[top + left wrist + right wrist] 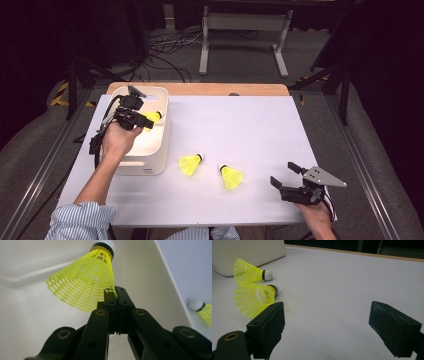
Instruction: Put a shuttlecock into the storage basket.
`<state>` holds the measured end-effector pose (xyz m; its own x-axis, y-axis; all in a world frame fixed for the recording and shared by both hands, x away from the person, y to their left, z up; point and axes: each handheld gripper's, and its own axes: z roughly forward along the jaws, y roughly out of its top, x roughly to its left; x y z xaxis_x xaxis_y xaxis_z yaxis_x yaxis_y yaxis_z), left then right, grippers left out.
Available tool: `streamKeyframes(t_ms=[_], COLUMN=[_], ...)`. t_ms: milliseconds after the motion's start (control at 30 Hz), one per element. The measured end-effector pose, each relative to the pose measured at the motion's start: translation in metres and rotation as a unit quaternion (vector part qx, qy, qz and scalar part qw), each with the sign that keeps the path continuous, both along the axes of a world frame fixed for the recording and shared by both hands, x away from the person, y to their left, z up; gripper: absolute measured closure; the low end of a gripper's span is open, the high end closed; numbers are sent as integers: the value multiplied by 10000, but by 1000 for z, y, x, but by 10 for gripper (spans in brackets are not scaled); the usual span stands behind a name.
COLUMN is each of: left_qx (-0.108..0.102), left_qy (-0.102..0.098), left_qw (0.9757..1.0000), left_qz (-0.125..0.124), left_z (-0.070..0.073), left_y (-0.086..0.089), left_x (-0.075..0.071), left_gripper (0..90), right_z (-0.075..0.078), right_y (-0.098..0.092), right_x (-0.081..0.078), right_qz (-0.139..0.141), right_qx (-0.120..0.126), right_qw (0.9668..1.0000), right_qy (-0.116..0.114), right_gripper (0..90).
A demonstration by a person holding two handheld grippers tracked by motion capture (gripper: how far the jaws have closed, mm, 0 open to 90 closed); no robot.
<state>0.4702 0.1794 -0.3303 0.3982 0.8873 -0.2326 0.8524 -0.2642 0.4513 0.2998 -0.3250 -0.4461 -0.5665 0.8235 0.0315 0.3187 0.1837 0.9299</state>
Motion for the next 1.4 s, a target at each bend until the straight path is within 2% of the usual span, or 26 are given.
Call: streamKeyframes(t_ms=[600,767,1133,1333,1400], left_qx=[76,198,300,286,249], left_qy=[157,249,488,567,574], left_qw=[9998,9995,9984,9980,9980], left_qz=[22,4,26,59,74], left_z=[-15,-19,-27,-29,-29], left_y=[-3,-4,-6,-6,-6], left_x=[10,13,18,19,20], left_gripper=[889,888,886,872,839], right_z=[0,0,0,0,0], right_y=[-1,0,-1,-1,-1], right_x=[0,0,0,0,0], right_qz=[-12,-10,-22,-13,-16], right_qx=[18,17,20,26,23], right_qw=[10000,10000,10000,10000,10000], right_qy=[7,8,17,10,9], right_gripper=[140,140,140,140,140])
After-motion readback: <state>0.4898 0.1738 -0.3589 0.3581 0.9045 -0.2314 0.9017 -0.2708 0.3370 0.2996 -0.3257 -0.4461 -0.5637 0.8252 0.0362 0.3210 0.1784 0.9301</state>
